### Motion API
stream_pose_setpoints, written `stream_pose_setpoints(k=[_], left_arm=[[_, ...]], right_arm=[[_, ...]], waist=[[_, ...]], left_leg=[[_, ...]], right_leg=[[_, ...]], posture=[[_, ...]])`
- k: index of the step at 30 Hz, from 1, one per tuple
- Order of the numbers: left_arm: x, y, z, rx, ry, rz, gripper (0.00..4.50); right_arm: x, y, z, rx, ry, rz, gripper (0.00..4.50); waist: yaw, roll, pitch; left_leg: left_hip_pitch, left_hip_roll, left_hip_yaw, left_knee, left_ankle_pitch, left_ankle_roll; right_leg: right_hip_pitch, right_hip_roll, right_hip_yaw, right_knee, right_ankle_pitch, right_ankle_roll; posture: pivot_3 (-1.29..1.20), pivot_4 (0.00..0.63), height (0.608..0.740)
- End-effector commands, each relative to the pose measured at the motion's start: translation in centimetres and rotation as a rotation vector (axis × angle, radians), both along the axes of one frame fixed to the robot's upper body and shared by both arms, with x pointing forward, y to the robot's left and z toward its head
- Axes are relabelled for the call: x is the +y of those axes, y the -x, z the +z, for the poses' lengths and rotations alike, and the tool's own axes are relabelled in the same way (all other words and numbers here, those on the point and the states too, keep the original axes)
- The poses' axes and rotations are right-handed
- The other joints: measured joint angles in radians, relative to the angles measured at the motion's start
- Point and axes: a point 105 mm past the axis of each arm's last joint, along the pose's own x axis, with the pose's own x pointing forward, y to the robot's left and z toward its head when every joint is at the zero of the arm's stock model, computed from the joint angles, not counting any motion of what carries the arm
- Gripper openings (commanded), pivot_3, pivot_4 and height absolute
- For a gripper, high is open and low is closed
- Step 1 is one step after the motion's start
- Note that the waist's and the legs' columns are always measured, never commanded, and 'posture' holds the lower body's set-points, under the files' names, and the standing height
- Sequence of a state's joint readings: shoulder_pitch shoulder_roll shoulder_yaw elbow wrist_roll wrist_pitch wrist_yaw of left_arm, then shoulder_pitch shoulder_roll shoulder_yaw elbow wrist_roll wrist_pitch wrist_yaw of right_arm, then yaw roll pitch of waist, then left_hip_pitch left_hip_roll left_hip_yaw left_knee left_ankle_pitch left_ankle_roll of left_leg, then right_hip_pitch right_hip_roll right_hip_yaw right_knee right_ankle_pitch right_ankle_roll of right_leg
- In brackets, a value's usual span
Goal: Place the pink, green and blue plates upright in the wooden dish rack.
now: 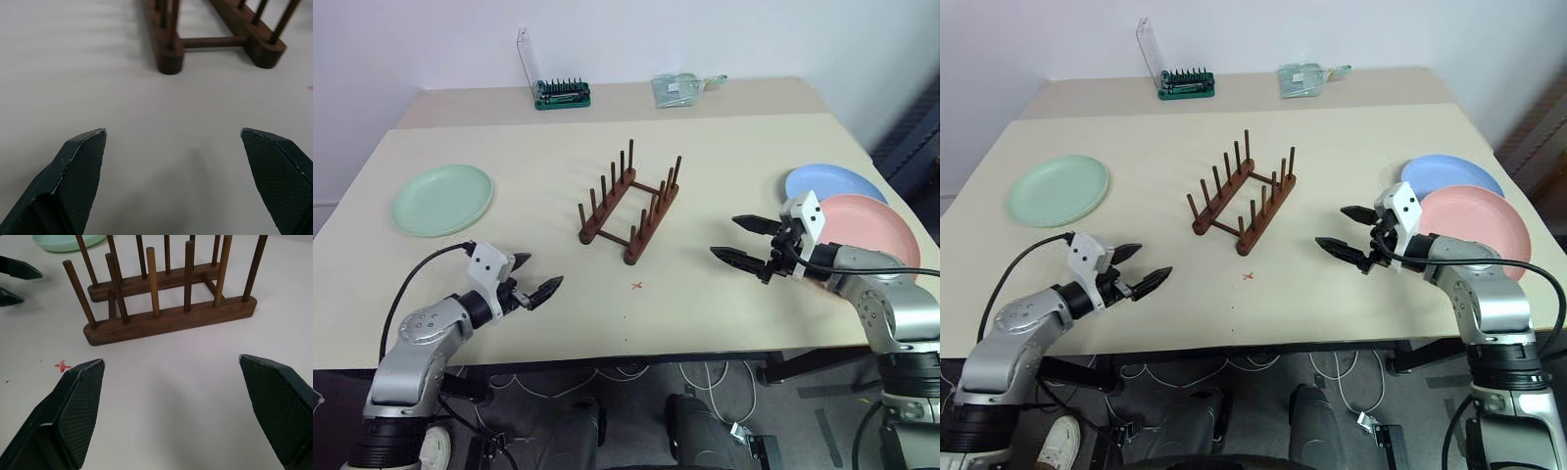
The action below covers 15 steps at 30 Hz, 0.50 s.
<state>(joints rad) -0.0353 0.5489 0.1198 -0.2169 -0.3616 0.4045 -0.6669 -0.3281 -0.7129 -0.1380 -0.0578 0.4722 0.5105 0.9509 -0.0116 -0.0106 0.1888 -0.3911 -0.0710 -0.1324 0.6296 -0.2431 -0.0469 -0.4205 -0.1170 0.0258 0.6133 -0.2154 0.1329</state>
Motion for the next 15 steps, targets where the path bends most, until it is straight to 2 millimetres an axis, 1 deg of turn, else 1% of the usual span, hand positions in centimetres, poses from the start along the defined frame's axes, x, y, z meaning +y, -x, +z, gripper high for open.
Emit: stream_pose_setpoints(k=[1,5,9,13,15], left_arm=[[-0.5,-0.2,0.9,-0.056,-0.003,-0.001,4.5],[-1.1,-0.3,0.3,-0.06,-0.003,0.008,4.5],[-2.4,0.1,0.5,-0.072,0.009,-0.019,4.5],[-3.1,0.2,0.6,-0.073,0.006,-0.047,4.5],[-4.6,0.1,0.5,-0.063,0.005,-0.099,4.5]], right_arm=[[-0.1,0.1,1.6,-0.054,0.021,0.011,4.48],[0.0,-0.5,1.6,-0.05,0.037,0.023,4.48],[0.7,-1.2,2.1,-0.059,0.04,0.046,4.48],[1.2,-1.2,2.1,-0.064,0.037,0.057,4.48],[1.3,-0.7,1.4,-0.058,0.032,0.052,4.48]], waist=[[-0.002,0.0,0.0],[-0.003,0.0,0.0],[-0.001,0.0,0.0],[0.001,0.0,0.0],[0.002,0.0,0.0]], left_leg=[[0.0,0.0,0.0,0.0,0.0,0.0],[0.0,0.0,0.0,0.0,0.0,0.0],[0.0,0.0,0.0,0.0,0.0,0.0],[0.0,0.0,0.0,0.0,0.0,0.0],[0.0,0.0,0.0,0.0,0.0,0.0]], right_leg=[[0.0,0.0,0.0,0.0,0.0,0.0],[0.0,0.0,0.0,0.0,0.0,0.0],[0.0,0.0,0.0,0.0,0.0,0.0],[0.0,0.0,0.0,0.0,0.0,0.0],[0.0,0.0,0.0,0.0,0.0,0.0]], posture=[[0.0,0.15,0.74],[0.0,0.15,0.74],[0.0,0.15,0.74],[0.0,0.15,0.74],[0.0,0.15,0.74]])
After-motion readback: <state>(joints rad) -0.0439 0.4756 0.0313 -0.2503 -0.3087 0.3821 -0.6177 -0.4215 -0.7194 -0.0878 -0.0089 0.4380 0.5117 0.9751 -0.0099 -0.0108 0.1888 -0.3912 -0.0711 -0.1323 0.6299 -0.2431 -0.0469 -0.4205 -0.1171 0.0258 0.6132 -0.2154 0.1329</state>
